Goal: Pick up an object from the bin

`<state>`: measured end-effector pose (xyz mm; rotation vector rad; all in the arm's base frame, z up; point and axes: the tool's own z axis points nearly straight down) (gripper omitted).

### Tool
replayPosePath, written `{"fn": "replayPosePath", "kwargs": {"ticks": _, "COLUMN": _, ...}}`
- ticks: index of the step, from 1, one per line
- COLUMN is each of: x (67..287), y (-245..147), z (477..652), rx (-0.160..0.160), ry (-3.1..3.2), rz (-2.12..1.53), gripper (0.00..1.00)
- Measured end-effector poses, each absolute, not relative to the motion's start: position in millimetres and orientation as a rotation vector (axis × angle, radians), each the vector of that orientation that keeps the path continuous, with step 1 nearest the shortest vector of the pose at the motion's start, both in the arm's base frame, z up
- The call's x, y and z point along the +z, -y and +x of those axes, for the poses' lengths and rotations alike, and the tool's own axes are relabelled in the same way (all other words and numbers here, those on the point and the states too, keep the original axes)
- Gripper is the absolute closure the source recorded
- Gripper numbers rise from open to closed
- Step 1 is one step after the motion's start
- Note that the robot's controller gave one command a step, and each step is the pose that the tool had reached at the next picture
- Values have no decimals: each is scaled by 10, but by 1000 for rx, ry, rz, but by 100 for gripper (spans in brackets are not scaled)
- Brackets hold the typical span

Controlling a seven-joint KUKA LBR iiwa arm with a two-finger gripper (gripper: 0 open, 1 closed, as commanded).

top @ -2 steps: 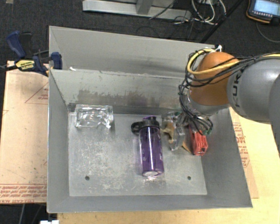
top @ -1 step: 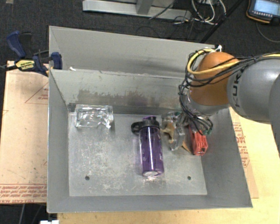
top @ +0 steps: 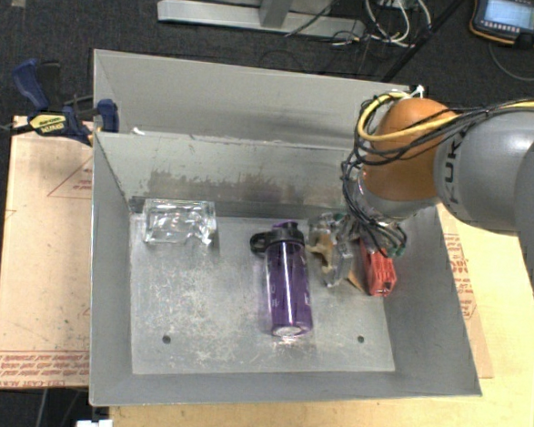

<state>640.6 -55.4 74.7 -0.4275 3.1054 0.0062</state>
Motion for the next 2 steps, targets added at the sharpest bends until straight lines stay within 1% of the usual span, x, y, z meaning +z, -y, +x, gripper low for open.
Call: {"fn": "replayPosePath", "kwargs": {"ticks": 2, "x": 884, "y": 549, "z": 6408, "rx": 6, "ry": -3104, "rz": -429, "gripper": 100}}
